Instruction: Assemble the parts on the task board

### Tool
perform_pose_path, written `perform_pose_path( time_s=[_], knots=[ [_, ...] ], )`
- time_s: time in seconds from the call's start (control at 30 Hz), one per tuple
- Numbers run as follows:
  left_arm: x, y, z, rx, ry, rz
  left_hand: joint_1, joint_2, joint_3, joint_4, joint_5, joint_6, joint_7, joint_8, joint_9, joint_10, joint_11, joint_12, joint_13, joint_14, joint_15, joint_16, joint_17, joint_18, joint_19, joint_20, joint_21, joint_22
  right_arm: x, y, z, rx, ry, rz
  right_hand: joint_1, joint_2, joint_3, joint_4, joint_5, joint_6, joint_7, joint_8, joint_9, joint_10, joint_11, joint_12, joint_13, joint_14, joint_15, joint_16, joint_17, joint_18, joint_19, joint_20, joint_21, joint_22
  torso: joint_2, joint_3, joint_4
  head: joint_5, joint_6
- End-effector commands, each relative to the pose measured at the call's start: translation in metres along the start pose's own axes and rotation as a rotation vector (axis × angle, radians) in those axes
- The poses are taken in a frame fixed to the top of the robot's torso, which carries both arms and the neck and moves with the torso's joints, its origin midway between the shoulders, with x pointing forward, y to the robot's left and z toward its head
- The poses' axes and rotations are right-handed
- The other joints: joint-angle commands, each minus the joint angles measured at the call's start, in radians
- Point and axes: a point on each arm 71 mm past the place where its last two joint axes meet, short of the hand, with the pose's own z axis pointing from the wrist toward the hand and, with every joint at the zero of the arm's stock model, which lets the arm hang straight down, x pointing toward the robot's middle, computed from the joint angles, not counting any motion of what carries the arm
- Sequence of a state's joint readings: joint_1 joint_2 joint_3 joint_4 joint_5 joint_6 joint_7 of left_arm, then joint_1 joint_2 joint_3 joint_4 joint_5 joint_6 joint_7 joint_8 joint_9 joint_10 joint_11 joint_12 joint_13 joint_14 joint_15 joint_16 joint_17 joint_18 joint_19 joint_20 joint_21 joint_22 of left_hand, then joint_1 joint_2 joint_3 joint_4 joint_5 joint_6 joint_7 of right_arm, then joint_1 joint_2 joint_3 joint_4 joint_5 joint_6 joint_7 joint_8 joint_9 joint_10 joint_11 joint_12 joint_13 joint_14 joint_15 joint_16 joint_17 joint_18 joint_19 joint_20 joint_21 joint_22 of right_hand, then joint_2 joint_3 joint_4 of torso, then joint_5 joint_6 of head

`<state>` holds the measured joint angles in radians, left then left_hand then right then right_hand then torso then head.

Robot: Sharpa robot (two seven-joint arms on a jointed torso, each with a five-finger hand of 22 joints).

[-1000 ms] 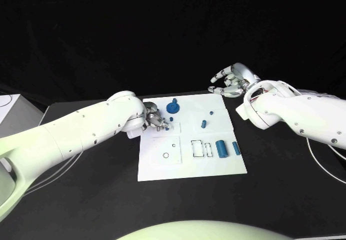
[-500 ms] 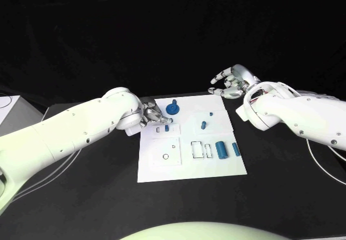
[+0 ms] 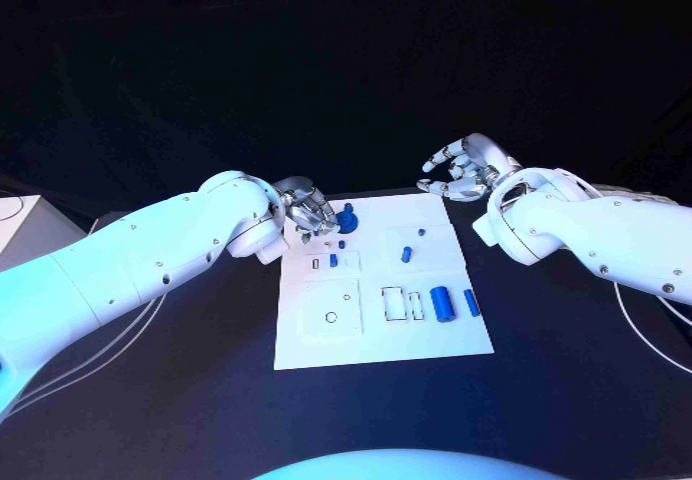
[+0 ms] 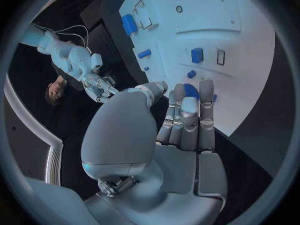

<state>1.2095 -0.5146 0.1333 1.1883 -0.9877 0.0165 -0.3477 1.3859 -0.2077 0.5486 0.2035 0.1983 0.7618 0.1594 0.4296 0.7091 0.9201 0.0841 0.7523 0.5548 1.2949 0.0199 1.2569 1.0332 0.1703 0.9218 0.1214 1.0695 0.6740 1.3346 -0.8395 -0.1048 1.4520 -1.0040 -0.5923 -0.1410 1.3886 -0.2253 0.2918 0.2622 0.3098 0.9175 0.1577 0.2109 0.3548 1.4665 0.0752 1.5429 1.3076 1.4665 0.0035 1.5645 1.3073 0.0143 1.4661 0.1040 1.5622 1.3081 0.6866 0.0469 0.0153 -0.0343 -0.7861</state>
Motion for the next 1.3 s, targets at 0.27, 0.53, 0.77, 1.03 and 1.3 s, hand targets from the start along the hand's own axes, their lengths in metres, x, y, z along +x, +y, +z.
perform_pose_path(
  time_s=[0.27, 0.53, 0.77, 1.03, 1.3],
  knots=[
    [-0.024, 0.02, 0.006, 0.005, -0.127, -0.024, -0.097, -0.008, -0.045, 0.069, -0.004, 0.044, 0.0, 0.023, -0.021, 0.054, -0.001, 0.039, -0.023, 0.059, -0.002, 0.06, 0.064, -0.006, 0.09, 0.002, 0.044, 0.083, -0.001, 0.001, 0.0, -0.017, -0.003, -0.007, -0.005, -0.001, -0.001, 0.005, 0.005, -0.005, 0.001, 0.004, 0.001, 0.078, 0.0, 0.001, 0.241, 0.103, -0.003, 0.004, 0.259, -0.011, 0.1, -0.002, -0.002, 0.253, 0.003, 0.0006, -0.0024, 0.003, 0.022],
    [-0.034, 0.043, 0.013, -0.105, -0.071, -0.024, -0.222, 0.016, -0.15, 0.088, -0.002, 0.047, -0.026, 0.096, -0.013, 0.097, -0.026, 0.157, 0.015, 0.168, -0.024, 0.187, 0.251, -0.048, 0.261, -0.021, 0.191, 0.308, -0.001, 0.0, -0.001, -0.015, -0.002, -0.007, -0.005, -0.001, -0.001, 0.005, 0.005, -0.005, 0.001, 0.004, 0.001, 0.078, 0.0, 0.001, 0.241, 0.103, -0.003, 0.004, 0.259, -0.011, 0.1, -0.002, -0.002, 0.253, 0.005, 0.0002, -0.0011, 0.004, 0.027],
    [-0.035, 0.055, 0.022, -0.214, 0.005, -0.013, -0.233, 0.044, -0.178, 0.089, 0.003, 0.06, -0.045, 0.15, 0.006, 0.159, -0.043, 0.298, 0.142, 0.213, -0.04, 0.24, 0.352, -0.071, 0.342, -0.034, 0.268, 0.432, -0.001, 0.001, -0.001, -0.016, -0.001, -0.008, -0.005, 0.0, 0.0, 0.006, 0.006, -0.005, 0.001, 0.004, 0.001, 0.078, 0.0, 0.002, 0.242, 0.103, -0.003, 0.004, 0.259, -0.011, 0.1, -0.002, -0.002, 0.254, 0.012, 0.0009, -0.0039, 0.006, 0.031],
    [-0.039, 0.057, 0.029, -0.308, 0.055, 0.005, -0.233, 0.054, -0.176, 0.088, 0.007, 0.06, -0.048, 0.155, 0.007, 0.184, -0.046, 0.336, 0.192, 0.215, -0.042, 0.242, 0.355, -0.073, 0.349, -0.036, 0.275, 0.444, -0.002, 0.001, -0.002, -0.017, -0.004, -0.01, -0.005, 0.0, 0.001, 0.006, 0.007, -0.005, 0.001, 0.005, 0.001, 0.079, 0.0, 0.002, 0.242, 0.103, -0.003, 0.004, 0.259, -0.011, 0.1, -0.002, -0.002, 0.254, 0.024, -0.0002, -0.0083, 0.009, 0.035],
    [-0.049, 0.056, 0.03, -0.344, 0.048, 0.008, -0.248, 0.054, -0.185, 0.089, 0.005, 0.068, -0.052, 0.171, 0.016, 0.199, -0.049, 0.37, 0.229, 0.22, -0.045, 0.248, 0.367, -0.075, 0.356, -0.039, 0.285, 0.457, -0.002, 0.001, -0.002, -0.018, -0.005, -0.011, -0.005, 0.0, 0.001, 0.006, 0.008, -0.005, 0.001, 0.005, 0.002, 0.079, 0.0, 0.002, 0.242, 0.103, -0.003, 0.004, 0.259, -0.011, 0.1, -0.002, -0.001, 0.254, 0.032, 0.0018, -0.0111, 0.008, 0.036]
  ],
)
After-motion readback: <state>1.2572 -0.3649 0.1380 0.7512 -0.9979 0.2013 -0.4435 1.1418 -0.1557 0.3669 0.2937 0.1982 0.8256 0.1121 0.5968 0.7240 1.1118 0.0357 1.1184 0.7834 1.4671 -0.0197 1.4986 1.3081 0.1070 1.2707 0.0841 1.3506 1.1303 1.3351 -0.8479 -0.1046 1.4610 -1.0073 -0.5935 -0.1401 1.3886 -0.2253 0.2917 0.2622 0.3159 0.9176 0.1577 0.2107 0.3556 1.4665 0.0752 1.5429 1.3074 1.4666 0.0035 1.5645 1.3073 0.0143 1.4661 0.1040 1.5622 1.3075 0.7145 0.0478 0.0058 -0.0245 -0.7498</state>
